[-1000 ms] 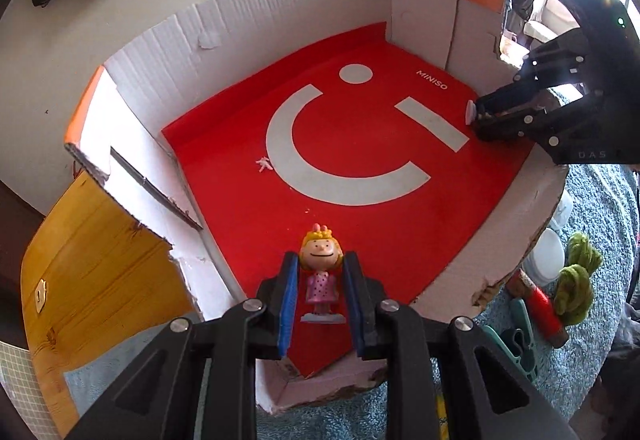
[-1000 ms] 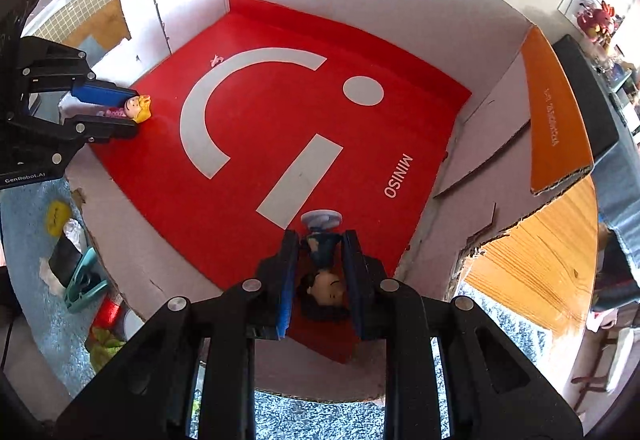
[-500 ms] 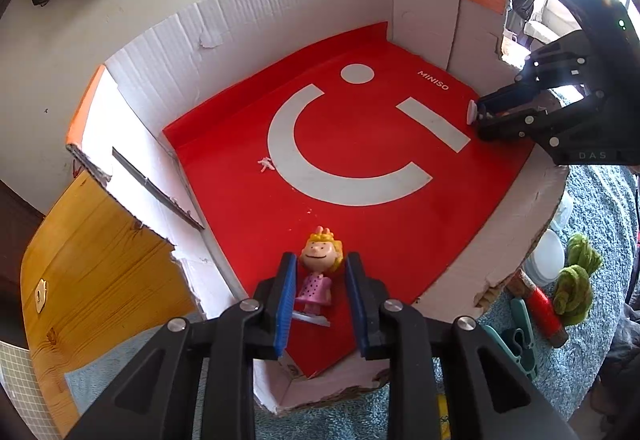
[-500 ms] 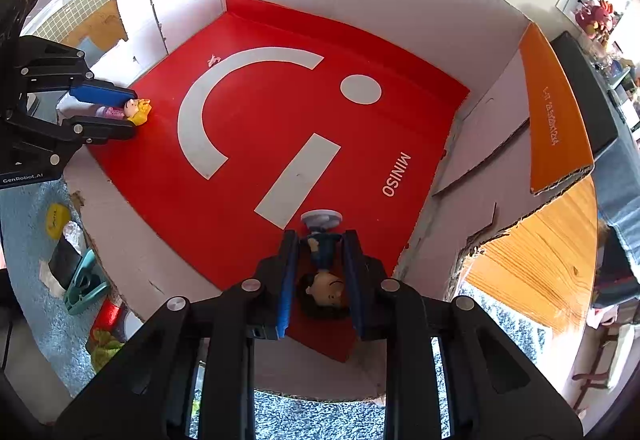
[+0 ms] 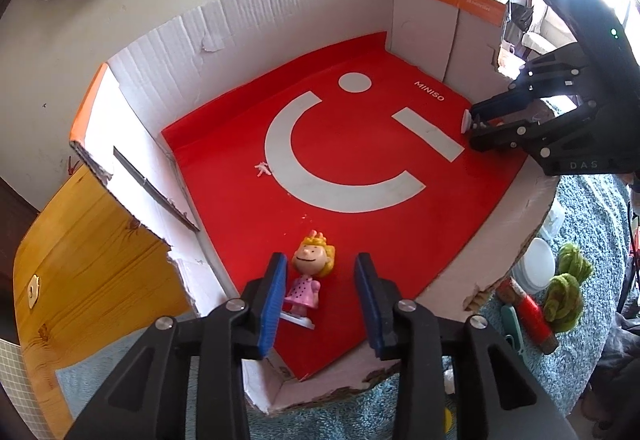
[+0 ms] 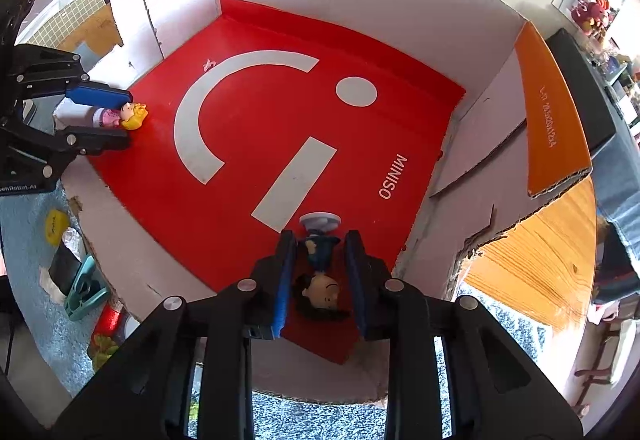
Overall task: Organize objects
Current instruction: 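Open both tools to release the figurines into the box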
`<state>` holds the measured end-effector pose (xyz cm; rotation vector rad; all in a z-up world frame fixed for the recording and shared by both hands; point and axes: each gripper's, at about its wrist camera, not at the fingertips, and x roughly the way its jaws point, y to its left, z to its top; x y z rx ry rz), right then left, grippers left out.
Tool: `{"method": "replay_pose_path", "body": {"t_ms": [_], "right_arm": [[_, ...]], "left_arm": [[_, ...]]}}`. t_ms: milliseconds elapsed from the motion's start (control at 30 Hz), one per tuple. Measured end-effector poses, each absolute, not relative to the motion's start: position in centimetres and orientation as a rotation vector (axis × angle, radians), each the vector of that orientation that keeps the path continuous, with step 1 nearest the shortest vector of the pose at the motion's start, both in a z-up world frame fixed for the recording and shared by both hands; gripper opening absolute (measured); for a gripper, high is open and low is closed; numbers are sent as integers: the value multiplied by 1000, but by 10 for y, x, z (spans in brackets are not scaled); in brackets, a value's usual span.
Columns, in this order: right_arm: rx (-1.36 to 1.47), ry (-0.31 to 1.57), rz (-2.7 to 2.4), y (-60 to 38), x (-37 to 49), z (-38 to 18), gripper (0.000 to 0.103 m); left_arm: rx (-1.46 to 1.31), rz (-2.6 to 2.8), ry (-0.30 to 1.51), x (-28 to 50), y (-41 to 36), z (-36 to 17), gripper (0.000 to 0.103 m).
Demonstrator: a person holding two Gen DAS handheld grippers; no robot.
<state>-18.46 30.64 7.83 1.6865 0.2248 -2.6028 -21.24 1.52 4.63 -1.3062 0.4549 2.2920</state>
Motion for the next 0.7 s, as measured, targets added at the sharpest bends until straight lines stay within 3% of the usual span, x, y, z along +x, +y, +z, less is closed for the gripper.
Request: {"method": "replay_pose_path", "body": {"t_ms": [67,100,200,300,700], "right_arm": [[1681,222,-2607,308,-183,81,34],[1675,225,-2610,309,-182,83,46],[1649,224,-2621,309,-178,92,55],[1631,238,-2629,309,-172,100,57],[1490,236,-2729,289,-148,116,71]], "left_arm": [[-1303,2296,446,-211,15,46,38],[-1301,2298,438,-211,14,47,38],[-1295,2309,416,-210,11,50,40],[-1276,2326,386,-207,7,55,50],[-1140,2424,272,-178,-7,92,58]]}}
